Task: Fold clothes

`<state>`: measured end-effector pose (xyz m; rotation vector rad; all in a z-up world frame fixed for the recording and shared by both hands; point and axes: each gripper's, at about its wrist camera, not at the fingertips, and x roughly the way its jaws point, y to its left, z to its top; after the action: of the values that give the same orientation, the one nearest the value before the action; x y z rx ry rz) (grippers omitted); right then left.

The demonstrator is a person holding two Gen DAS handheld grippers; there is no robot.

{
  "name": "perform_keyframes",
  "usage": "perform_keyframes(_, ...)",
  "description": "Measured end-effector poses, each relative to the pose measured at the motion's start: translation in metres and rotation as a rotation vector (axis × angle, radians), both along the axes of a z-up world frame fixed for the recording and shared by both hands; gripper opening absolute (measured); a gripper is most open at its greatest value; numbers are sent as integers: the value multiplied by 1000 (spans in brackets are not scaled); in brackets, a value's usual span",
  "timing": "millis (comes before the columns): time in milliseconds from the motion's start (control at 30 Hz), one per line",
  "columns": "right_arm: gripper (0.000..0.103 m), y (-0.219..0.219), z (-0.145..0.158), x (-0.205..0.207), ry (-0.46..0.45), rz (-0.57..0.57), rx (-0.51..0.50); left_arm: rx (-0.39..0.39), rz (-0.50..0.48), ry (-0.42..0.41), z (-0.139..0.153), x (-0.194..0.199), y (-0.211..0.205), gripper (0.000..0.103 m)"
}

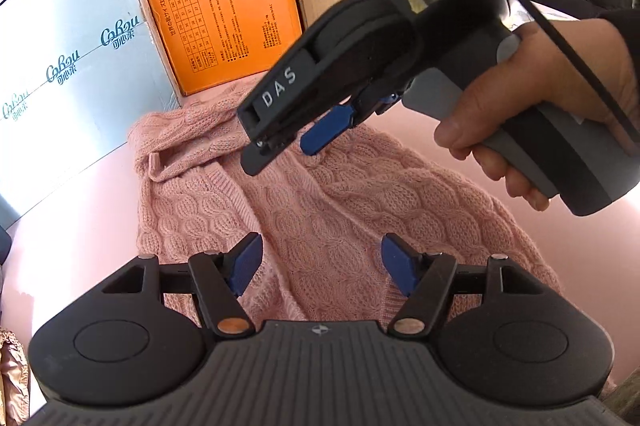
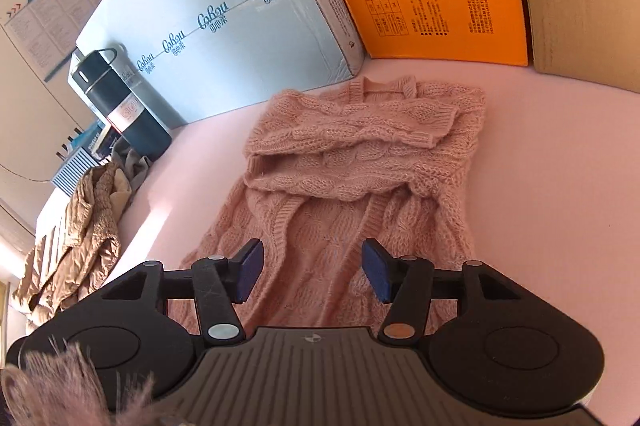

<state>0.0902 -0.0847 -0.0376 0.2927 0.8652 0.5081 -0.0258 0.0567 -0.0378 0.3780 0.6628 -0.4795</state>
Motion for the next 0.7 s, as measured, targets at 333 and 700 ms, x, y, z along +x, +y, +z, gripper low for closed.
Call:
perform_keyframes(333,8,-22,-27,12,96,-123,93,-11,19,75,-7,4,3,75)
perform_keyframes(700,12,-4,-38,20,217,-79,313,-41,40,54,-4,4,5,75)
